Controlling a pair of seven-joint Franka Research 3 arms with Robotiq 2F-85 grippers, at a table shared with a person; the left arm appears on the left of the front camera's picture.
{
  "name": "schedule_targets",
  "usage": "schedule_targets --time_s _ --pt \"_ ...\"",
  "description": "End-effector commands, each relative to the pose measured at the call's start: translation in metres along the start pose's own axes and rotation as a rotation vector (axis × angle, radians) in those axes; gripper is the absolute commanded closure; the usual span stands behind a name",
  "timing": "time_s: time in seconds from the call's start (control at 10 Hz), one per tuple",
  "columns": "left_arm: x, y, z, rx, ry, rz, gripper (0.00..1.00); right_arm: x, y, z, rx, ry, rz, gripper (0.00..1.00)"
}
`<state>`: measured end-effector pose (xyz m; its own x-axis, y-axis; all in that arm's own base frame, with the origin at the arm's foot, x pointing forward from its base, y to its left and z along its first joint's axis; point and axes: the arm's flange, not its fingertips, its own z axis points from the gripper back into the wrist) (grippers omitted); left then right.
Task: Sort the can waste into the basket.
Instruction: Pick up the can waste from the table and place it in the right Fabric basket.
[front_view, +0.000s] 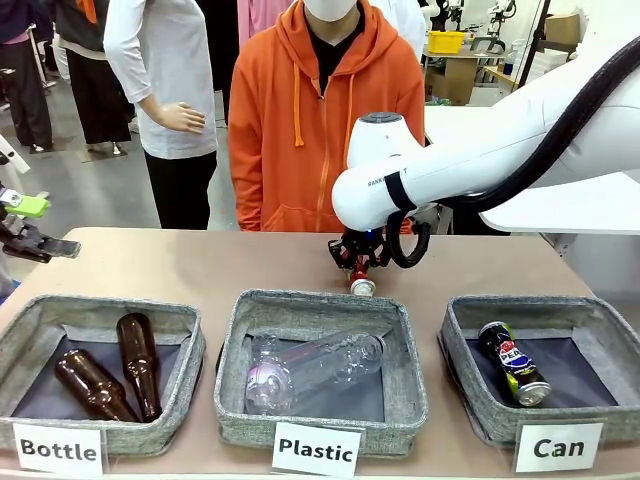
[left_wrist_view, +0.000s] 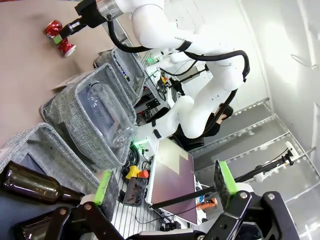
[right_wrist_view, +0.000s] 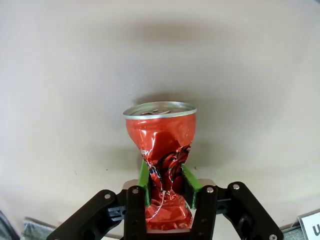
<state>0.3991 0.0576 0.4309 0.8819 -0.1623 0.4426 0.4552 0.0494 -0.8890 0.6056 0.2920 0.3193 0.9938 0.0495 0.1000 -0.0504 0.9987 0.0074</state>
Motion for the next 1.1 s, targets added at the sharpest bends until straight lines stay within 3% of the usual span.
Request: schedule_targets --time_s 0.0,0.2,0.5,0.6,0.8,1.0 --pt "0.001 -0.003 -0.003 -0.015 -0.017 -0.011 0.0 -0.013 -0.026 0.031 0.101 0.02 0.052 1.0" --pt "0.001 -0.003 -0.003 -0.015 -0.017 -0.011 0.0 -0.033 -0.065 0.078 0.177 -0.011 0.099 1.0" --pt "0.001 -0.003 -0.003 -0.015 -0.017 -0.011 0.0 -0.073 -0.114 0.138 0.309 -0.019 0.28 1.0" --pt "0.001 -0.003 -0.003 -0.015 -0.017 -0.011 0.0 -0.094 -0.133 0.158 0.33 -0.022 0.421 1.0" --pt "0.001 -0.003 -0.003 -0.015 -0.017 -0.011 0.0 -0.144 -0.162 0.168 0.248 0.102 0.788 1.0" --pt "0.001 -0.003 -0.003 -0.015 -0.017 -0.011 0.0 -0.199 -0.198 0.171 0.312 0.16 1.117 1.0"
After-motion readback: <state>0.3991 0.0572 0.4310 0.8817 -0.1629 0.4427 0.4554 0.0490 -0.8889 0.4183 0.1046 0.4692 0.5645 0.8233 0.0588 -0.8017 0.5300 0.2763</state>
